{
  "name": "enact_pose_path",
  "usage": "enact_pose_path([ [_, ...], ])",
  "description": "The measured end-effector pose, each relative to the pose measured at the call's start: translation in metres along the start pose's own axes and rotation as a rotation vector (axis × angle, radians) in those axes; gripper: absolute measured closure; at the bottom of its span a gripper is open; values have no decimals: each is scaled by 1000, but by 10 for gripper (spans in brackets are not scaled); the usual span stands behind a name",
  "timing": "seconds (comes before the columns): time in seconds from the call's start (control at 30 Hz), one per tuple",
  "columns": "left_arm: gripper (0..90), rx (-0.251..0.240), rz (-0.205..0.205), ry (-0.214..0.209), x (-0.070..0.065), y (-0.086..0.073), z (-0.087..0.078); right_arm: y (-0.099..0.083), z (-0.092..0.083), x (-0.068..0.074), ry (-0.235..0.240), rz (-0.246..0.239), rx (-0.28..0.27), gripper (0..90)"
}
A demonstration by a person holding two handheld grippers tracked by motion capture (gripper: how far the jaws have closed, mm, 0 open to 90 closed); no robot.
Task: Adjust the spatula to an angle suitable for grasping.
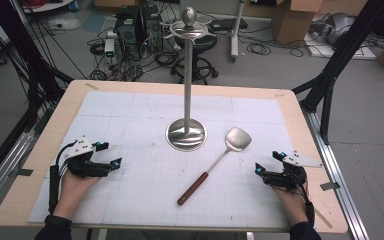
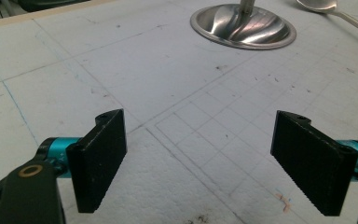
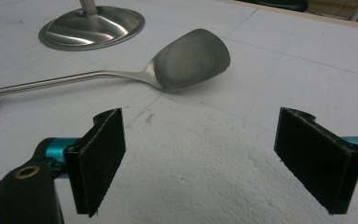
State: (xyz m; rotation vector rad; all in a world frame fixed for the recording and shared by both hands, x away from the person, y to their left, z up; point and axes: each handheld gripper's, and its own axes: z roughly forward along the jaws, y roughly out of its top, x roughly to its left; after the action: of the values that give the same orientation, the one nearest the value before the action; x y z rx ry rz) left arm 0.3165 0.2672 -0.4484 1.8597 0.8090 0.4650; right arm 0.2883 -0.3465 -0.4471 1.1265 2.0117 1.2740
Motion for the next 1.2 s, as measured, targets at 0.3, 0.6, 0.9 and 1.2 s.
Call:
enact_pose_path([
  [0.3,189,1,8,2,-1,0,0,0,0,-1,0,-2,2,159],
  [0.6,189,2,10,15,-1,1,0,0,1,0,1,-3,3,159],
  [0.9,194,-83,17,4,-14,11,1,0,1,0,3,3,9,159],
  [1.2,193,-113,-4,-38,-25,24,4,1,2,0,3,-7,13,159],
])
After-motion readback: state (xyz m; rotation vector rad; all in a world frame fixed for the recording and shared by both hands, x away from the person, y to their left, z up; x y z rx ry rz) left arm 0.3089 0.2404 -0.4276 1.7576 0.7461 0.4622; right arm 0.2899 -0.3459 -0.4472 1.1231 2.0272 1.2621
